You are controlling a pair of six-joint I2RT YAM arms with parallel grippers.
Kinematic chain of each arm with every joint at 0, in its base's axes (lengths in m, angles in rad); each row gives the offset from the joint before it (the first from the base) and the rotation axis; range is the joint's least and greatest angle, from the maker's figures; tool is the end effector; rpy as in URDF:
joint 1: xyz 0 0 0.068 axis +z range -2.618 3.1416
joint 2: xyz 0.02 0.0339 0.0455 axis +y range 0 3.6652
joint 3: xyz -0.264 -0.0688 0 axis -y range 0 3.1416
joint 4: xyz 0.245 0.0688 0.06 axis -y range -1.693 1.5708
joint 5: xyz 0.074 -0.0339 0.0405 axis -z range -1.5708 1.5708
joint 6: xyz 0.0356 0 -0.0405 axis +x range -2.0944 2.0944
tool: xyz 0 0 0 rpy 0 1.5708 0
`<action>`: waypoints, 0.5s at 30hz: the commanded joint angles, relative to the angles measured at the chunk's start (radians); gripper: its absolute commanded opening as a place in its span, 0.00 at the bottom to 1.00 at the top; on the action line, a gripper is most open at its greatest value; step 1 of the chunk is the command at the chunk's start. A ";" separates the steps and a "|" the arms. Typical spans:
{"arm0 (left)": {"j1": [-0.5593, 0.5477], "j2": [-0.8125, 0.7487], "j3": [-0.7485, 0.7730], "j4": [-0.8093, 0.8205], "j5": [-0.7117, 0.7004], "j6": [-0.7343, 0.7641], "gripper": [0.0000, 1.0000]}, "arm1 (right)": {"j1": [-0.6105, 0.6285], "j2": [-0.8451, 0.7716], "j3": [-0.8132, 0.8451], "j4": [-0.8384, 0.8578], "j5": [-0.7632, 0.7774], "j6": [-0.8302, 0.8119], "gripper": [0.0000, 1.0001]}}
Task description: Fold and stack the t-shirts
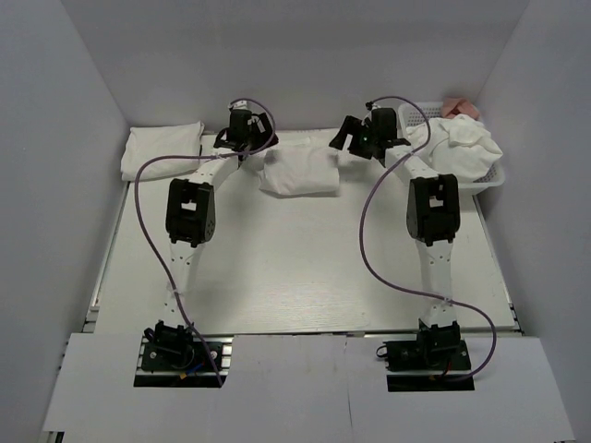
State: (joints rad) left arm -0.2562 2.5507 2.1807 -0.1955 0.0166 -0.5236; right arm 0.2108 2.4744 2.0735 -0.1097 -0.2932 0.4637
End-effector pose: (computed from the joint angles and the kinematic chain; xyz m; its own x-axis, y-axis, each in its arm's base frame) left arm 0.5627 -0.1480 0.1692 -0.5824 -0.3642 -0.7268 -0.0280 0.9025 -0.4299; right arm 0.5559 0.1295 0.1837 -0.6273 0.3036 -0.7171 -0.1860 0.8358 0.5165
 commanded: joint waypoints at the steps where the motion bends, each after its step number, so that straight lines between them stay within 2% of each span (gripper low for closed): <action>1: -0.005 -0.204 -0.070 0.082 0.017 0.016 1.00 | 0.033 -0.261 -0.175 0.149 0.014 -0.083 0.90; 3: -0.005 -0.240 -0.128 0.091 0.017 0.016 1.00 | 0.044 -0.343 -0.232 0.173 0.017 -0.109 0.90; 6: -0.017 -0.306 -0.199 0.125 0.049 0.016 1.00 | 0.067 -0.356 -0.276 0.134 -0.036 -0.117 0.90; 9: -0.038 -0.325 -0.231 0.125 0.123 0.004 1.00 | 0.099 -0.316 -0.268 0.116 -0.057 -0.091 0.90; 15: -0.038 -0.242 -0.314 0.134 0.302 -0.088 1.00 | 0.125 -0.218 -0.285 0.154 -0.078 -0.030 0.90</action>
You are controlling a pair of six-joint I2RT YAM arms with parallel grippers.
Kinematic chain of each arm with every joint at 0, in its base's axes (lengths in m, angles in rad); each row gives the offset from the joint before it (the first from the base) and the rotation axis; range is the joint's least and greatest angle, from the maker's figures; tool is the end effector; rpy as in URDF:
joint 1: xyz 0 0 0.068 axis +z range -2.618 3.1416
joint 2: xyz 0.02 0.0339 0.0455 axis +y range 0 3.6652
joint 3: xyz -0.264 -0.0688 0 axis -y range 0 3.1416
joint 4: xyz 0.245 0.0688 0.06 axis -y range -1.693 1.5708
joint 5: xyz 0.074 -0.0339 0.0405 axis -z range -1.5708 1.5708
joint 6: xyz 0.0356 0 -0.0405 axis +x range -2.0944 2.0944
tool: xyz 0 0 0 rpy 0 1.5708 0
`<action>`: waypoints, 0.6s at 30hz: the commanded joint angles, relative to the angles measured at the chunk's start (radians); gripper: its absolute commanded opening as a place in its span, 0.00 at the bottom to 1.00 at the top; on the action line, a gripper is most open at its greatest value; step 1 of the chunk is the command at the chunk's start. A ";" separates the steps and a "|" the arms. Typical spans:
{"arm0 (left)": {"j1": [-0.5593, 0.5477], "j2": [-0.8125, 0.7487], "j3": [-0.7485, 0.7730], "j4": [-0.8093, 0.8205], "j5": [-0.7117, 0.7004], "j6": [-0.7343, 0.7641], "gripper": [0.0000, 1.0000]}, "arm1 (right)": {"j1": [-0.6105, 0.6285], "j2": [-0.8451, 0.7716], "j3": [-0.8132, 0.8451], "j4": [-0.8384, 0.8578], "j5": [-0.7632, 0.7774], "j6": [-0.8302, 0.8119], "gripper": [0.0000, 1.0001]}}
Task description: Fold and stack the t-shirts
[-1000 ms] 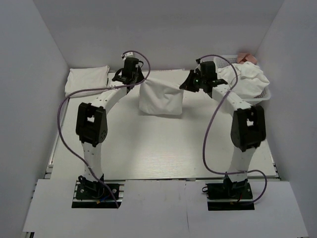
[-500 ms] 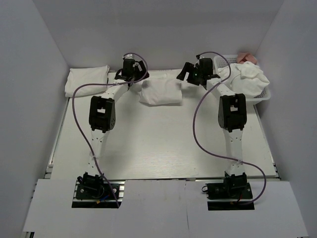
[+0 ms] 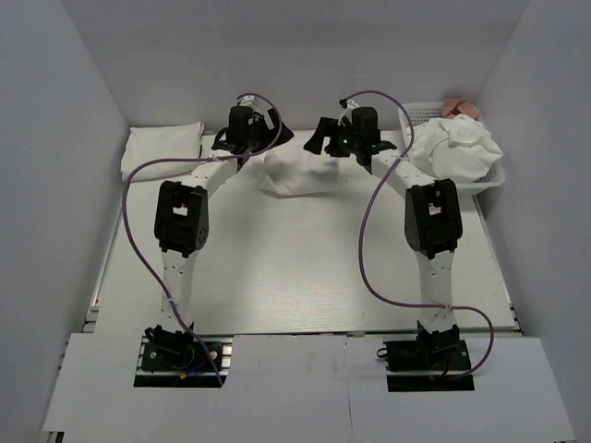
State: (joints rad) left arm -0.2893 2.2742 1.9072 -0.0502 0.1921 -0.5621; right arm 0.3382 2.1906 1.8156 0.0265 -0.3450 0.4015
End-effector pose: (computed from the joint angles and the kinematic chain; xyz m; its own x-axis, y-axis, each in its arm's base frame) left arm 0.5162 -0.1607 0.2388 -0.5670 -0.3771 -0.7323 0.1715 0.8155 -0.5527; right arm 0.4906 0.1853 0.2578 -0.5357 0.2014 -0.8200 -0.4375 0.7644 0.4736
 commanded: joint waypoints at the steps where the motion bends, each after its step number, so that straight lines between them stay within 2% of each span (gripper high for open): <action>1: -0.005 0.034 -0.069 -0.001 0.174 -0.074 1.00 | 0.001 0.078 -0.027 0.013 -0.040 0.034 0.90; 4: -0.033 0.047 -0.187 0.045 0.234 -0.101 1.00 | 0.015 0.112 -0.070 0.000 -0.068 0.043 0.90; 7: -0.059 0.022 -0.323 0.006 0.243 -0.110 1.00 | 0.044 0.081 -0.221 0.026 -0.075 0.040 0.90; 8: -0.059 0.005 -0.368 -0.010 0.244 -0.101 1.00 | 0.051 0.019 -0.267 0.029 -0.072 0.072 0.90; 9: -0.071 -0.049 -0.417 -0.023 0.244 -0.085 1.00 | 0.065 -0.014 -0.464 0.079 -0.083 0.088 0.90; 11: -0.082 -0.131 -0.606 -0.033 0.231 -0.059 1.00 | 0.087 -0.185 -0.620 0.191 -0.072 0.127 0.90; 12: -0.099 -0.230 -0.738 -0.033 0.231 -0.045 1.00 | 0.116 -0.225 -0.818 0.211 -0.024 0.135 0.90; 14: -0.132 -0.333 -0.851 -0.033 0.222 -0.045 1.00 | 0.131 -0.393 -0.925 0.196 0.009 0.164 0.90; 15: -0.148 -0.384 -0.944 -0.046 0.234 -0.035 1.00 | 0.163 -0.434 -1.064 0.159 0.011 0.178 0.90; 16: -0.162 -0.439 -0.986 -0.065 0.234 -0.035 1.00 | 0.174 -0.525 -1.103 0.139 0.012 0.177 0.90; 18: -0.209 -0.620 -1.089 -0.138 0.254 0.002 1.00 | 0.212 -0.678 -1.212 0.080 0.014 0.143 0.90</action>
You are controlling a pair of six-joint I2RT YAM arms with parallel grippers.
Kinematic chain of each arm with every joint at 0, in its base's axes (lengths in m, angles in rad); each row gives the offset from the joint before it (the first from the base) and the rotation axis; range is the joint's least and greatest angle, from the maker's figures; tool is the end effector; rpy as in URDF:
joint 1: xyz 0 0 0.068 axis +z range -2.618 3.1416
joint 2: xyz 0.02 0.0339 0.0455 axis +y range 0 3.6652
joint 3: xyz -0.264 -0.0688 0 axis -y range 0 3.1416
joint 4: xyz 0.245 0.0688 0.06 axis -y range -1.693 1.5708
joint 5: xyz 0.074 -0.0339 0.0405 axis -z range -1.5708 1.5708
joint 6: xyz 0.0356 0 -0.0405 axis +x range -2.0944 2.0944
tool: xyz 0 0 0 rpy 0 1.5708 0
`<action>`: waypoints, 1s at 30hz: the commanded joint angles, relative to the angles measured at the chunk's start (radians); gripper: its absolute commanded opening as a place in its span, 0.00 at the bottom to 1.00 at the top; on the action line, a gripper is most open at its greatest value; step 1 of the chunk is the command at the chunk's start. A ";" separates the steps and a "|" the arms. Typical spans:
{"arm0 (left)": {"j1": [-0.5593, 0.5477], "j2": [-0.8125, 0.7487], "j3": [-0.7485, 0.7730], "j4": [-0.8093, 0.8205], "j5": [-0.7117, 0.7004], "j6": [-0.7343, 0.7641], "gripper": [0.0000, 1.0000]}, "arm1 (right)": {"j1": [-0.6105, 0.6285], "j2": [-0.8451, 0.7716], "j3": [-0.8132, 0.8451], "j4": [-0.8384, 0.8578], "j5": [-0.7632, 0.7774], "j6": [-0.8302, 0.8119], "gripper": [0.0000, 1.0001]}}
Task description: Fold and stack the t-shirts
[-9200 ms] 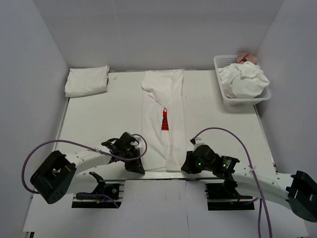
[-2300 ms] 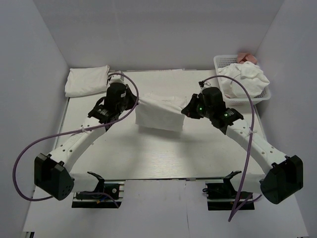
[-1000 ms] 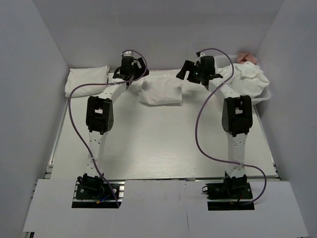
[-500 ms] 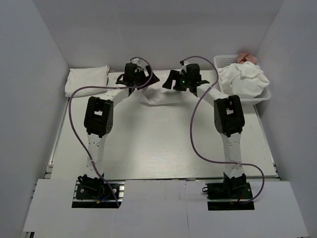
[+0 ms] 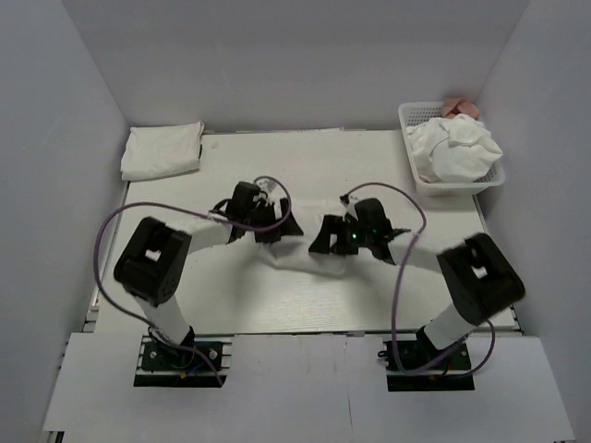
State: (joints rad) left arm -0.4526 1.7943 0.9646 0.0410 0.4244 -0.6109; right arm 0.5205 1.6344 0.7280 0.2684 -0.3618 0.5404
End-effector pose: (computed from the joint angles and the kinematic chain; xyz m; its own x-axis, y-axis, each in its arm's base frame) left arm 0.3202 -0.1720 0.1552 -0.9009 -0.1432 -0.4097 0.1743 0.7453 -0.6435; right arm 0.2725 0.1707 0.1572 -0.8093 0.0907 -0.5804 -0.3445 0.7269 0.5940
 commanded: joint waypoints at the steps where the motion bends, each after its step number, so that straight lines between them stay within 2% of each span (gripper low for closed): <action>1: -0.061 -0.207 -0.174 -0.263 0.005 0.066 1.00 | 0.068 -0.227 -0.171 -0.223 0.021 -0.009 0.90; 4: -0.099 -0.464 -0.219 -0.412 -0.107 0.079 1.00 | 0.104 -0.495 -0.205 -0.442 -0.005 -0.094 0.90; 7: -0.100 -0.626 -0.231 -0.440 -0.174 0.065 1.00 | 0.099 -0.704 -0.208 -0.478 -0.037 -0.148 0.90; 9: -0.100 -0.662 -0.241 -0.429 -0.240 0.040 1.00 | 0.096 -0.777 -0.210 -0.471 -0.005 -0.145 0.90; 10: -0.100 -0.662 -0.241 -0.429 -0.257 0.031 1.00 | 0.095 -0.798 -0.210 -0.469 0.067 -0.137 0.90; 13: -0.100 -0.642 -0.221 -0.420 -0.315 0.022 1.00 | 0.088 -0.769 -0.197 -0.485 0.222 -0.103 0.90; 16: -0.100 -0.563 -0.211 -0.383 -0.338 0.022 1.00 | 0.082 -0.662 -0.157 -0.506 0.337 -0.059 0.90; 17: -0.091 -0.537 -0.183 -0.372 -0.348 0.022 0.94 | 0.078 -0.618 -0.130 -0.486 0.419 -0.044 0.90; 18: -0.090 -0.483 -0.170 -0.363 -0.357 0.022 0.91 | 0.076 -0.573 -0.124 -0.479 0.437 -0.031 0.90; 23: -0.090 -0.357 -0.103 -0.313 -0.346 0.022 0.76 | 0.059 -0.438 -0.101 -0.353 0.442 -0.027 0.90; 26: -0.090 -0.314 -0.092 -0.285 -0.357 0.022 0.73 | 0.053 -0.369 -0.070 -0.340 0.440 -0.031 0.90; 30: -0.081 -0.231 -0.070 -0.254 -0.340 0.033 0.56 | 0.046 -0.308 -0.050 -0.321 0.379 -0.033 0.89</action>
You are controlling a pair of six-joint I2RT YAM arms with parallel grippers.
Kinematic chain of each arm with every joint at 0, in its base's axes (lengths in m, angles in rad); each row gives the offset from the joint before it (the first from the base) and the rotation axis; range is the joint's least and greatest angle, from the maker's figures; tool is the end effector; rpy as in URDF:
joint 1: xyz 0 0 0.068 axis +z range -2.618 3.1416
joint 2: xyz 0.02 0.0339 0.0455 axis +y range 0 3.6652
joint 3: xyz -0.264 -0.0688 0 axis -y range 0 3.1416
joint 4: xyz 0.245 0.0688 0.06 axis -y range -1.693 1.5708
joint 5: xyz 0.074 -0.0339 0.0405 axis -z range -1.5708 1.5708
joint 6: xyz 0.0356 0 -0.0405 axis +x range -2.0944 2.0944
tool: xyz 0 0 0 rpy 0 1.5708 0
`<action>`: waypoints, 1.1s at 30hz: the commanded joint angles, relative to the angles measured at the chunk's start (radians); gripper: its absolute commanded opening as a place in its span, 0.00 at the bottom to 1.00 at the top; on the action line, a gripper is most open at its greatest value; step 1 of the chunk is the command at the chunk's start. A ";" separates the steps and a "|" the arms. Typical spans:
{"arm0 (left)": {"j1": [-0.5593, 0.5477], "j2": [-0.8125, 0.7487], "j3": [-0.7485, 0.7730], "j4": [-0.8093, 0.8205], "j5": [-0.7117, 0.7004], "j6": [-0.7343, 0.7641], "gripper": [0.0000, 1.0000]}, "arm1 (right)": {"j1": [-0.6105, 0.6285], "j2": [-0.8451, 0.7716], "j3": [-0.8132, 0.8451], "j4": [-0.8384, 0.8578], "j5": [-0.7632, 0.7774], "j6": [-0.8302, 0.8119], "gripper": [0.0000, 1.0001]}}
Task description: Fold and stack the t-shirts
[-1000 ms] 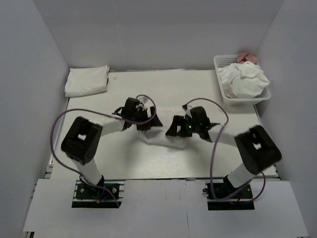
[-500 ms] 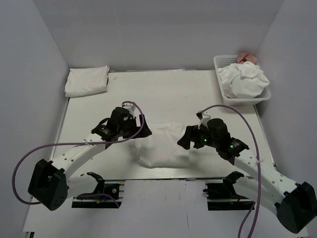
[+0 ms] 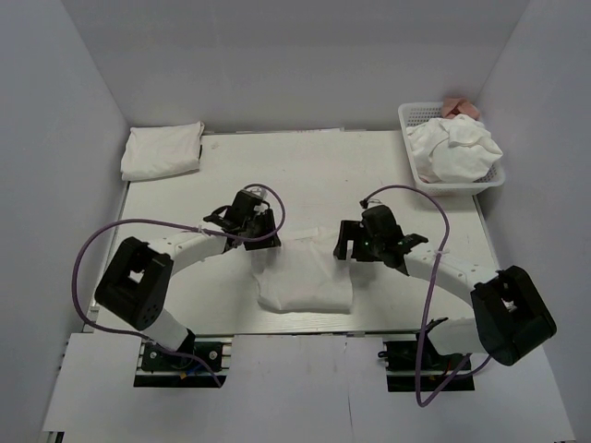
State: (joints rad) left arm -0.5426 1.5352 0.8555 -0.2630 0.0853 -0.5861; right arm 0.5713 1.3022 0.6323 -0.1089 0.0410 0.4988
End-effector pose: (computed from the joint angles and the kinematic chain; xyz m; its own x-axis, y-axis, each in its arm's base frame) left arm 0.2581 -0.1592 0.1814 -0.8856 -0.1096 -0.4514 0.0811 0.9204 -0.3824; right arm 0.2172 0.1379 0.1860 -0.7656 0.0761 -0.6388 -0.1702 0.9336 0.3152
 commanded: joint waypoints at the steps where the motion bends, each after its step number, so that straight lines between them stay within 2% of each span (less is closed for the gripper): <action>1: 0.009 0.040 0.039 0.059 0.010 0.008 0.55 | -0.008 0.031 0.053 0.064 -0.027 0.014 0.86; 2: 0.009 0.051 0.051 0.070 0.010 0.008 0.52 | -0.008 0.038 0.052 0.069 -0.032 0.014 0.84; 3: 0.009 0.063 0.051 0.070 0.019 0.008 0.42 | -0.011 0.040 0.053 0.075 -0.032 0.011 0.82; 4: 0.009 0.083 0.066 0.070 0.019 0.008 0.31 | -0.010 0.040 0.056 0.077 -0.030 0.009 0.69; 5: 0.000 0.083 0.083 0.059 0.019 0.008 0.12 | -0.013 0.039 0.056 0.080 -0.080 0.003 0.53; 6: 0.000 0.083 0.092 0.041 0.019 -0.001 0.00 | -0.014 0.035 0.061 0.080 -0.102 -0.011 0.37; 7: 0.000 0.083 0.093 0.041 0.031 -0.001 0.00 | -0.013 0.032 0.073 0.069 -0.113 -0.016 0.19; 10: 0.000 0.002 0.050 0.068 0.042 0.008 0.00 | -0.011 -0.006 0.073 0.072 -0.192 -0.049 0.00; 15: 0.000 -0.246 -0.045 0.082 0.080 0.018 0.00 | -0.010 -0.156 0.055 0.060 -0.303 -0.100 0.00; 17: 0.000 -0.400 -0.096 0.073 0.080 0.019 0.00 | -0.011 -0.231 0.055 0.026 -0.320 -0.108 0.00; 21: 0.000 -0.596 -0.185 0.050 0.021 -0.020 0.00 | -0.014 -0.316 0.041 0.043 -0.345 -0.100 0.00; 25: 0.013 -0.646 -0.223 0.097 -0.041 -0.058 0.00 | -0.014 -0.310 0.061 0.089 -0.354 -0.080 0.00; 29: 0.013 -0.613 -0.153 -0.003 -0.163 -0.058 0.00 | -0.022 -0.270 0.102 0.143 -0.290 -0.055 0.00; 33: 0.013 -0.624 -0.154 0.005 -0.286 -0.080 0.00 | -0.033 -0.242 0.121 0.196 -0.270 -0.052 0.00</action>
State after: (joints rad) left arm -0.5358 0.9348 0.6640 -0.2478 -0.0700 -0.6456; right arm 0.5491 1.0519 0.6903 -0.0174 -0.2569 0.4389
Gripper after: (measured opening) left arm 0.021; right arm 0.036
